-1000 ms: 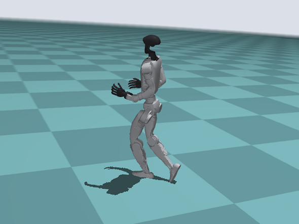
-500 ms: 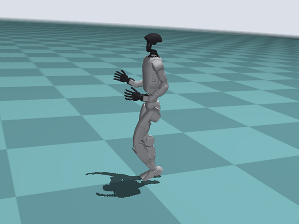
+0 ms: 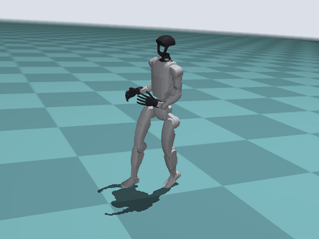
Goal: Walk run
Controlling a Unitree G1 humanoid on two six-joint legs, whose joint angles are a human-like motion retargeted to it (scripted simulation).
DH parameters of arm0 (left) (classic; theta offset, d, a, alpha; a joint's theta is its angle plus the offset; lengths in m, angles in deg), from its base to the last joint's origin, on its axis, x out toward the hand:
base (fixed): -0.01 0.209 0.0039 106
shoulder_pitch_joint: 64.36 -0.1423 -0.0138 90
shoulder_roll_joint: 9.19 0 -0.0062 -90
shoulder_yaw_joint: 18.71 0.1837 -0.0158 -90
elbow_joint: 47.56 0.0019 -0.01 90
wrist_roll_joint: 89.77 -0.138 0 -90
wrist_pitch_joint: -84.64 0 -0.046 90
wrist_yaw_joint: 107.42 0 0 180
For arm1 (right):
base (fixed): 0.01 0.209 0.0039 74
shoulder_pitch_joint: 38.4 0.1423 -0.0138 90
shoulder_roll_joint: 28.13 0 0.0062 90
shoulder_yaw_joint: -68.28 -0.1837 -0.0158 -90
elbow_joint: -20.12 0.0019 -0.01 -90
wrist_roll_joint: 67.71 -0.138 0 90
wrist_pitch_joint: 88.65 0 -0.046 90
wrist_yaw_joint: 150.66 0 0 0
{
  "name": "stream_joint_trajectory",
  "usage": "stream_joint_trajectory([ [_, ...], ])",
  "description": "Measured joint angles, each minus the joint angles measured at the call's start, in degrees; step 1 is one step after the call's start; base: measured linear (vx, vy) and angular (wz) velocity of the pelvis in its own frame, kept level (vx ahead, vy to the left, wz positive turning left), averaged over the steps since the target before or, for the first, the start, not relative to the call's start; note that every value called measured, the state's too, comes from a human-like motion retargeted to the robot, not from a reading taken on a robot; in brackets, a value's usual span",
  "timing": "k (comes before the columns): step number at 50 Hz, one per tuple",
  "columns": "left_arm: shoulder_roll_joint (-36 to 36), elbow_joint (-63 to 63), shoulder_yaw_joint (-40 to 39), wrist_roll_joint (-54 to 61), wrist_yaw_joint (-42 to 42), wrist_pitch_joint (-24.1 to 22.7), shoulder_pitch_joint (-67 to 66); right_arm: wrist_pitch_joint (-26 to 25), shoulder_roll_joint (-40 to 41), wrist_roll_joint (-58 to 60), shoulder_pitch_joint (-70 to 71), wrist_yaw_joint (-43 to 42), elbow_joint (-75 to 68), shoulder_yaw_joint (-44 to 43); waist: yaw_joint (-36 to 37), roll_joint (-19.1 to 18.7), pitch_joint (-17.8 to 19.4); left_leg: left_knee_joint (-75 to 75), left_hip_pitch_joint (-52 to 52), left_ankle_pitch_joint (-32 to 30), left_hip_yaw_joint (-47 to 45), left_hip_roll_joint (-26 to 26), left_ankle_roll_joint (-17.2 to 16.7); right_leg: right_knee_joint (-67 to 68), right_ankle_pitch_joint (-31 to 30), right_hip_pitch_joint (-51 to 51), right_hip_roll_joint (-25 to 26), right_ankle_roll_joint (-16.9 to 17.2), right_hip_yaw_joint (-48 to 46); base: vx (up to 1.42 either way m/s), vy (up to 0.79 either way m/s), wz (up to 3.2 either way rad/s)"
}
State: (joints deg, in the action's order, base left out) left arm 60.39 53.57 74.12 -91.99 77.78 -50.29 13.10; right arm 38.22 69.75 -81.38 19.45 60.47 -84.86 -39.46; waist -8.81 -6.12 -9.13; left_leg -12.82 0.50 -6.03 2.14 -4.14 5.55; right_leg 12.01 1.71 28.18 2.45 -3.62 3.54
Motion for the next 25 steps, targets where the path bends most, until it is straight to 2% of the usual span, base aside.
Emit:
stream_joint_trajectory([
  [2, 0.40, -0.60, -0.74, 1.28, 1.69, 0.41, -1.48, 0.46, 1.21, 2.30, 2.90, -3.28, 2.16, -0.56, -0.66, 0.00, 1.20, -2.44, -2.84, -9.07, 0.14, 0.76, -5.39, -6.24, 1.80, -1.24, -1.47, 5.70, 1.92, 1.17, -0.31, 0.80],
  [3, 0.81, -1.04, -1.25, 1.72, 2.23, 0.65, -2.06, 0.44, 1.99, 3.47, 4.82, -5.13, 3.43, -0.54, -0.29, 1.12, 1.99, -5.04, -3.91, -13.56, 1.15, -0.52, -8.49, -6.73, -1.02, -1.94, -2.17, 5.57, 1.04, 1.47, -0.49, 0.37],
  [5, 2.36, -2.37, -2.40, 2.32, 3.26, 0.98, -3.09, 0.16, 4.00, 5.37, 8.70, -8.39, 6.59, -0.05, 0.06, 2.94, 2.63, -15.01, -2.23, -21.44, 3.12, -2.97, -15.16, -2.43, 3.77, -2.70, -3.82, -0.01, -5.83, 1.64, -0.57, 0.13],
  [6, 2.76, -2.94, -3.79, 1.80, 4.58, 0.23, -5.06, 0.37, 4.95, 5.71, 9.41, -9.65, 8.00, 1.60, 1.35, 2.87, 2.93, -23.75, 0.19, -22.96, -0.16, -2.20, -15.90, 2.60, 4.86, -4.91, 2.06, -1.34, 3.97, 1.78, -0.58, 0.03],
  [7, 3.02, -3.04, -4.70, 1.29, 6.22, -0.49, -6.59, 0.70, 5.84, 5.56, 10.43, -10.80, 9.05, 2.29, 1.87, 2.38, 3.13, -32.39, 3.40, -22.82, -0.92, -1.59, -16.65, 6.74, 6.11, -6.25, 5.18, -1.92, 8.39, 1.73, -0.48, 1.03],
  [8, 3.00, -2.18, -4.64, 0.85, 8.50, -1.14, -7.27, 1.29, 6.61, 4.42, 12.11, -11.75, 9.36, 1.03, 0.88, 1.05, 3.13, -40.86, 8.23, -19.38, 3.39, -1.31, -17.39, 9.11, 7.69, -5.82, 2.77, -0.99, 2.03, 1.45, -0.31, 1.87],
  [10, 1.50, -0.63, -4.37, -0.69, 9.54, -1.56, -8.47, 1.71, 6.69, 0.54, 15.94, -12.36, 9.27, 0.44, 1.86, 2.79, 1.89, -48.51, 16.11, -9.82, -0.08, 0.26, -13.64, 7.92, 10.27, -9.84, 0.29, -1.68, -1.12, 1.23, -0.24, 1.12],
  [12, 0.15, 0.19, -4.21, -1.36, 8.56, -2.33, -10.41, 1.19, 5.92, -3.76, 18.48, -12.23, 9.12, 4.23, 6.93, 5.78, 1.29, -46.62, 21.58, -1.04, -8.46, 0.75, -8.01, 4.73, 9.55, -14.65, 1.59, -4.08, 2.07, 1.41, -0.19, -0.53],
  [13, -0.18, 0.69, -3.73, -1.60, 8.78, -2.60, -11.47, 0.84, 5.59, -5.98, 19.10, -11.62, 9.39, 5.32, 8.18, 6.39, 1.63, -44.39, 24.34, 3.05, -9.29, 0.43, -6.16, 2.88, 7.53, -16.85, 1.63, -4.22, 1.38, 1.50, -0.16, 0.26],
  [15, -0.40, 1.73, -2.91, -1.40, 10.08, -2.67, -13.14, 0.34, 4.05, -9.27, 19.31, -9.32, 10.09, 6.97, 9.91, 8.78, 2.58, -37.23, 29.19, 8.55, -11.64, -0.88, -3.49, -0.73, -0.27, -20.80, 1.18, -2.96, -1.23, 1.29, -0.23, 0.68],
  [19, 0.39, 2.75, -3.60, -0.82, 11.36, -2.49, -13.35, -0.31, 0.52, -6.93, 15.45, -5.03, 10.36, 9.80, 17.93, 13.04, 2.81, -11.53, 32.76, 14.59, -17.48, -2.90, 2.79, -6.18, -20.64, -29.79, 0.61, 4.28, -5.20, 1.37, -0.31, 0.03],
  [21, 0.50, 2.64, -4.42, -1.55, 11.08, -2.30, -11.89, -0.51, 0.28, -2.45, 13.00, -4.48, 9.64, 9.42, 19.94, 13.78, 3.35, -0.45, 31.17, 16.44, -15.84, -5.16, 3.53, -5.48, -28.95, -33.13, 0.93, 9.17, -6.59, 1.35, -0.34, 0.45],
  [22, 0.35, 2.21, -4.91, -2.11, 10.45, -2.22, -11.00, -0.37, 0.55, -0.12, 12.08, -4.83, 9.19, 9.29, 20.29, 14.25, 4.12, 2.57, 30.05, 15.48, -15.00, -6.29, 4.57, -2.01, -31.37, -33.91, 0.91, 12.19, -5.95, 1.51, -0.43, 0.72],
  [23, 0.06, 1.58, -5.36, -2.73, 9.42, -2.07, -10.06, 0.04, 1.06, 2.02, 11.35, -5.61, 8.70, 9.22, 19.91, 15.08, 5.54, 2.79, 28.95, 11.94, -15.04, -7.54, 8.23, 5.69, -31.63, -33.53, 0.44, 16.14, -3.98, 1.57, -0.76, 1.12],
  [24, -0.02, 0.91, -5.66, -3.12, 8.23, -1.76, -8.81, 0.47, 1.71, 3.84, 10.98, -6.44, 7.95, 8.90, 18.61, 16.27, 6.09, 0.31, 28.24, 13.61, -15.48, -7.76, 9.45, 13.61, -31.71, -32.01, 0.29, 17.66, -5.16, 1.52, -1.23, 1.53],
  [25, -0.01, 0.22, -5.88, -3.39, 6.97, -1.37, -7.41, 0.91, 2.44, 5.49, 10.79, -7.27, 7.08, 8.45, 16.85, 17.63, 6.20, -3.54, 27.72, 17.87, -16.13, -7.47, 9.45, 21.64, -31.71, -29.91, 0.31, 17.97, -7.91, 1.58, -1.01, 1.94],
])
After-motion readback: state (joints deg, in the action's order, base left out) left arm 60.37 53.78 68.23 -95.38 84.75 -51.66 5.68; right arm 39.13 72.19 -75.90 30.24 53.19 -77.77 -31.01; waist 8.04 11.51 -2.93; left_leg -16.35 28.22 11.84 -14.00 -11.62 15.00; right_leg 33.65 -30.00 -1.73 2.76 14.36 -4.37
